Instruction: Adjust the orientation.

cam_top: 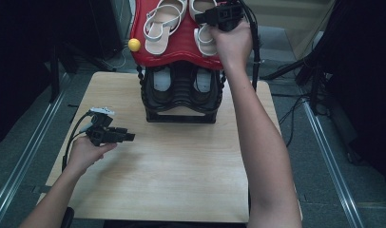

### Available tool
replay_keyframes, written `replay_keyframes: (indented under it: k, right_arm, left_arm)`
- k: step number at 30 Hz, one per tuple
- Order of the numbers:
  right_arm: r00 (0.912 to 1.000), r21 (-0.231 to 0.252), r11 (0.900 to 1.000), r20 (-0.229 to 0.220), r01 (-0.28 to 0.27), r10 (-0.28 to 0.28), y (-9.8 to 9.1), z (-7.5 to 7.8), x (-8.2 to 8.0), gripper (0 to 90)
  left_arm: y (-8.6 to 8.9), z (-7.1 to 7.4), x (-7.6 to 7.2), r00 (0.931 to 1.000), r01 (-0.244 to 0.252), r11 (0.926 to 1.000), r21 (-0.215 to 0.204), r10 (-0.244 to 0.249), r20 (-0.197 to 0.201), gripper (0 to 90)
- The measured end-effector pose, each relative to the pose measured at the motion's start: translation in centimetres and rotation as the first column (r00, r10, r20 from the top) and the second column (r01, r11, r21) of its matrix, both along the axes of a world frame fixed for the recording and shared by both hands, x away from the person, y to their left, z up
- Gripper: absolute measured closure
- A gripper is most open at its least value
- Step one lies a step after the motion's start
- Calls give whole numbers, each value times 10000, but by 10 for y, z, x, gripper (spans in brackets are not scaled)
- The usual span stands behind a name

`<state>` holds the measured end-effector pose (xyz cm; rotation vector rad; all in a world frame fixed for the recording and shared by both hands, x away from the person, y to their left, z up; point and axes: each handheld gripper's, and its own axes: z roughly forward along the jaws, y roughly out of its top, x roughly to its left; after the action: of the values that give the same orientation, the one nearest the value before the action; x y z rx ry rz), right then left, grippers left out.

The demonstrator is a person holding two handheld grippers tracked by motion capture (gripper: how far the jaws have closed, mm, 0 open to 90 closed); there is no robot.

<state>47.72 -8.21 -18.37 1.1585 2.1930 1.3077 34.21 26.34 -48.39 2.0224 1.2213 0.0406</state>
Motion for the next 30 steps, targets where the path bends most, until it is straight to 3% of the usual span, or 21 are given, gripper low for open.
replay_keyframes:
  k: [8, 21, 30]
  right_arm:
    - [10000, 45, 10000, 16, 39, -39, 0, 1, 1, 852]
    - [9998, 530, 9984, 86, 200, -205, -6, 12, 0, 771]
    - [9985, 853, 9954, 297, 428, -455, -21, 28, -6, 688]
  left_arm:
    - [1, 1, 0, 10000, -29, 10000, -26, 29, -1, 476]
    - [0, 0, 0, 10000, 0, 10000, -14, 0, -4, 476]
    - [0, 0, 0, 10000, -30, 10000, -30, 30, -28, 475]
